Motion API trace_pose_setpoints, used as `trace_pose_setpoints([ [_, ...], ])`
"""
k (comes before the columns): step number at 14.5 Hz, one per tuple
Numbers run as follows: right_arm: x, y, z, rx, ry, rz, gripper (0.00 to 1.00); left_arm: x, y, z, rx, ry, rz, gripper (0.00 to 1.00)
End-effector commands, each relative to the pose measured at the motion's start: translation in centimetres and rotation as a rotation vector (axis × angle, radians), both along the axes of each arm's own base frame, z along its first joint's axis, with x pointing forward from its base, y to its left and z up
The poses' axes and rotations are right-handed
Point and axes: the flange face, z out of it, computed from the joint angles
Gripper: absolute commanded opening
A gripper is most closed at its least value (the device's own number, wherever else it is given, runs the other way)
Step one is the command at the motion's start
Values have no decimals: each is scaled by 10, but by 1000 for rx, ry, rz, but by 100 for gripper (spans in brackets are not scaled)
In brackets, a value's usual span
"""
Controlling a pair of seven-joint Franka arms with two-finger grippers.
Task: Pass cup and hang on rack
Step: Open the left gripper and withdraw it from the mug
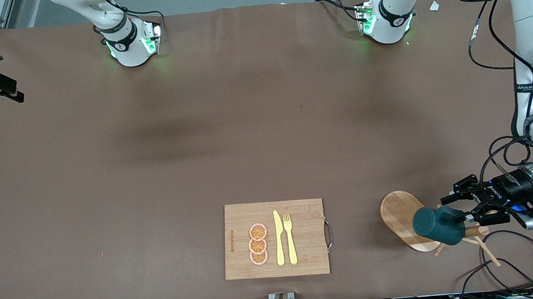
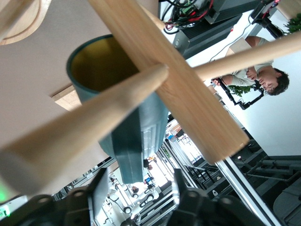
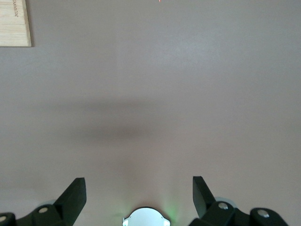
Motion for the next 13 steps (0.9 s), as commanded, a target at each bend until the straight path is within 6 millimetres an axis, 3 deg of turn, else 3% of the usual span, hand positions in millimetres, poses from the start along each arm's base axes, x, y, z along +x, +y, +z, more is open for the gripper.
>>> trace_pose_setpoints([
  [1, -11, 3, 3, 11, -9, -6, 100, -2, 0, 22, 18, -71, -27, 100],
  [3, -10, 3, 2, 10, -9, -6, 100, -8, -10, 51, 119, -88, -89, 100],
  [7, -11, 3, 3, 11, -9, -5, 100, -24, -62, 113, 365, -143, -255, 100],
  [10, -10, 3, 2, 11, -9, -3, 100, -43, -74, 152, 619, -186, -379, 100],
  [13, -10, 3, 2, 11, -9, -3, 100, -71, -103, 196, 952, -226, -579, 100],
])
